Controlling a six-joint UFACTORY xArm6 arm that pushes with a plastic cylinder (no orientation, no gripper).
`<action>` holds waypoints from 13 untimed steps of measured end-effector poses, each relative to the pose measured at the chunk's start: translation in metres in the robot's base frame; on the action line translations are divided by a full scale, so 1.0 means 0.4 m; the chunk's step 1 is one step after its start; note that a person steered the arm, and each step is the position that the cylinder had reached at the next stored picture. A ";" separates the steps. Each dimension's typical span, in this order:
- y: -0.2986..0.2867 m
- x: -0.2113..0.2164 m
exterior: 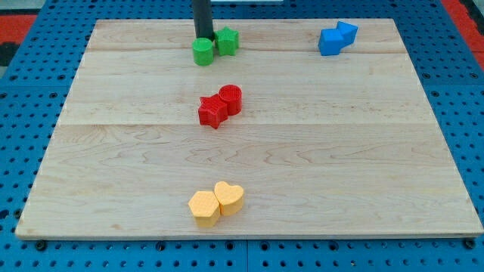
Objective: Move the green circle closer to the green star
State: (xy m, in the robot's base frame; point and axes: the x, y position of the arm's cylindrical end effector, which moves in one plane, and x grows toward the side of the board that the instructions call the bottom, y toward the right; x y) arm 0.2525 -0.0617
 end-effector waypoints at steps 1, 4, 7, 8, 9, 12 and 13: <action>0.121 0.001; 0.121 0.028; -0.250 0.012; -0.327 0.059; -0.162 0.043; -0.163 0.142; 0.002 -0.008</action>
State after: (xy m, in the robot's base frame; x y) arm 0.2493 -0.0607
